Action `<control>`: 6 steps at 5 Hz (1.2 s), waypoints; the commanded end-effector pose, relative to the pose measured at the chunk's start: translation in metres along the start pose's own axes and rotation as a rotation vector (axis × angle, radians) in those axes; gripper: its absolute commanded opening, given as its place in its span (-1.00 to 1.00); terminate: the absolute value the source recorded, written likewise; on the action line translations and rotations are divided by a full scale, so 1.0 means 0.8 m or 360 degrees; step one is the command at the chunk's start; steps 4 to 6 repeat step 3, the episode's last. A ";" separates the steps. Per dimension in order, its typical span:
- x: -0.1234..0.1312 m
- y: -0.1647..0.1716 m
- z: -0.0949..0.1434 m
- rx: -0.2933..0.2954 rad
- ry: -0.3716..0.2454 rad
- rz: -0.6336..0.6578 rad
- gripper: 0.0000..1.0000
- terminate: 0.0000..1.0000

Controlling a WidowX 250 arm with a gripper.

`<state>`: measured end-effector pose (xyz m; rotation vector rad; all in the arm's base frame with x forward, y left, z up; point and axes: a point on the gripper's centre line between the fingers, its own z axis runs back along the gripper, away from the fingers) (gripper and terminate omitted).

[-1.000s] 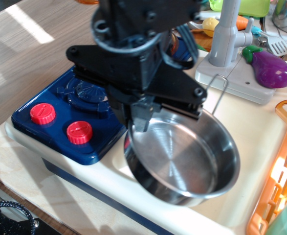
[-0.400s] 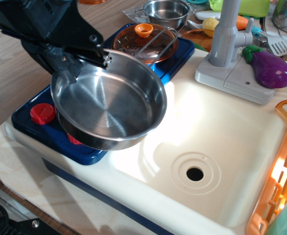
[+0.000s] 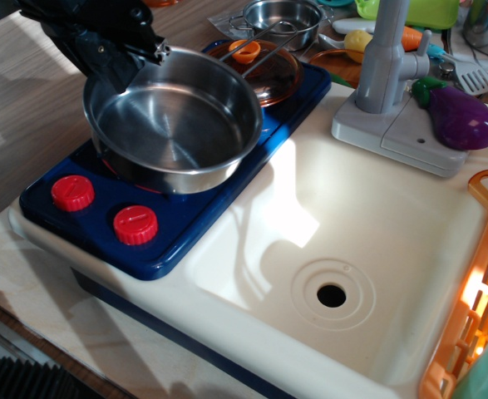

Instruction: Put pan on stove from sink

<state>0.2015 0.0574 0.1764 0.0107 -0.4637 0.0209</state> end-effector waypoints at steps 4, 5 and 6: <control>0.029 0.044 -0.027 -0.0247 -0.0036 -0.0093 1.00 1.00; 0.029 0.044 -0.027 -0.0247 -0.0036 -0.0093 1.00 1.00; 0.029 0.044 -0.027 -0.0247 -0.0036 -0.0093 1.00 1.00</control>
